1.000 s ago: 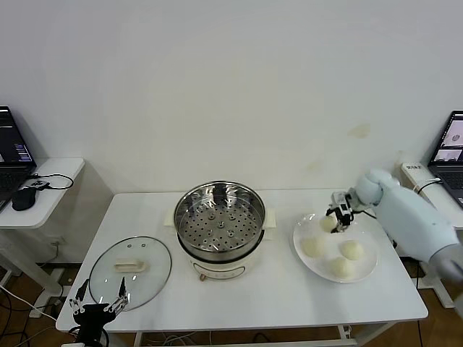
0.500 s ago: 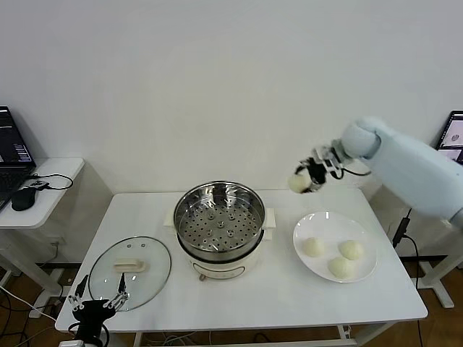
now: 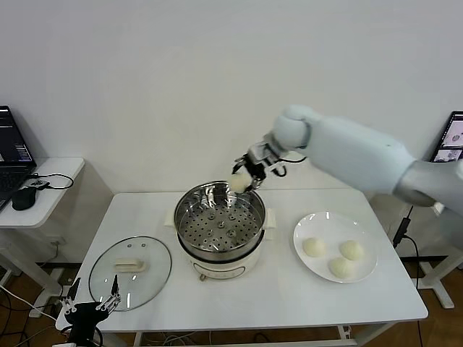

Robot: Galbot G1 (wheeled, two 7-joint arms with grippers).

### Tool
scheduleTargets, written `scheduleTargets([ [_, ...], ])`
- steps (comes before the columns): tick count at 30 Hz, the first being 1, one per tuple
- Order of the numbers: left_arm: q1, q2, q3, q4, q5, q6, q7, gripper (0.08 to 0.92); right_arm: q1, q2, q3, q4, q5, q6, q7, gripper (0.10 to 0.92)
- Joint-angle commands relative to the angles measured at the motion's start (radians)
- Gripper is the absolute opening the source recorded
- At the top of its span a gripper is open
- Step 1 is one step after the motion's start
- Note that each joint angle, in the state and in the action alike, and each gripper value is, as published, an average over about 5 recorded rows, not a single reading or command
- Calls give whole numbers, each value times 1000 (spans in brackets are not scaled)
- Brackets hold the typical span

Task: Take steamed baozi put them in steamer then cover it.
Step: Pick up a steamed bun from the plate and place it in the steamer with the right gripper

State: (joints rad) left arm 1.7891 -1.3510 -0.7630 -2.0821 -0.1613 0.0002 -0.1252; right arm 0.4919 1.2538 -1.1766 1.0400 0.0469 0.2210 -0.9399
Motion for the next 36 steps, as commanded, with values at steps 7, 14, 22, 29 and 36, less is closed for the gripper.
scheduleTargets([
  [7, -7, -1, -7, 10, 0, 1, 1, 823, -86, 162, -51, -175, -240, 268, 65, 645],
  [14, -12, -3, -6, 15, 2, 1, 1, 823, -125, 196, -13, -260, -371, 339, 112, 650],
  [22, -11, -7, -6, 13, 2, 1, 0, 823, -150, 227, 33, -333, -487, 389, 164, 654],
  [29, -10, -12, -5, 8, 3, 1, -2, 823, -125, 206, 23, -289, -364, 363, 151, 753],
  [36, -5, -8, -7, -10, 4, 5, -1, 823, 48, 30, -67, 52, 89, -11, -13, 821],
])
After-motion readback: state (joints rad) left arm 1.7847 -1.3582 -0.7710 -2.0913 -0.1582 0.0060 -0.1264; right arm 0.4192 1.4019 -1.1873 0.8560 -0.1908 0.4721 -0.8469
